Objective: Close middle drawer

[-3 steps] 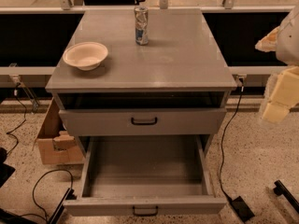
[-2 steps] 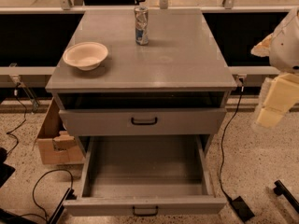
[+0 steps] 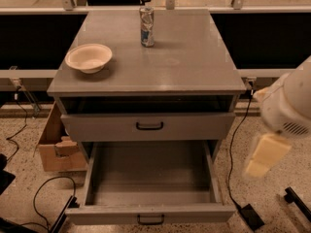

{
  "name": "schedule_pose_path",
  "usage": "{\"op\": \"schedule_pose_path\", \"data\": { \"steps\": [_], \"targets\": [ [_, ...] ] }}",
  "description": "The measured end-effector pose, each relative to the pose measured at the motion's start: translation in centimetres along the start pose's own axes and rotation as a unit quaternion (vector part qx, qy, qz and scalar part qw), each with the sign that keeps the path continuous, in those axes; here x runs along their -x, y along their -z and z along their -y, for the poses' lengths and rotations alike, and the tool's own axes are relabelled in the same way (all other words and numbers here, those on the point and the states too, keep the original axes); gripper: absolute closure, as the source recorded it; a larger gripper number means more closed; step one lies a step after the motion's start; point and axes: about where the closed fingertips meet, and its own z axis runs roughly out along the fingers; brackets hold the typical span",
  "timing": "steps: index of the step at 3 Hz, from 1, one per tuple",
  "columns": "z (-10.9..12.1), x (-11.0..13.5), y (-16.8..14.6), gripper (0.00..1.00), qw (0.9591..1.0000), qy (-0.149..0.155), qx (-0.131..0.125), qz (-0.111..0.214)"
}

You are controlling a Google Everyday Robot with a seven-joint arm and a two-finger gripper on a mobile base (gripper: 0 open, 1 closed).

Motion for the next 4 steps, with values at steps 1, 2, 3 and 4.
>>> {"op": "schedule_pose_path", "data": {
  "steps": [1, 2, 3, 4],
  "targets": [
    [-2.8, -2.2, -8.0, 0.00, 0.9990, -0.016, 0.025, -0.034],
    [-6.4, -4.5, -15.9, 0.00, 0.9957, -0.023, 0.062, -0.064],
    [-9.9, -6.3, -22.5, 0.18, 0.9915, -0.033, 0.098, -0.079],
    [-12.6, -7.3, -26.6, 0.41, 0.9886, -0.051, 0.122, -0.072]
  ]
}}
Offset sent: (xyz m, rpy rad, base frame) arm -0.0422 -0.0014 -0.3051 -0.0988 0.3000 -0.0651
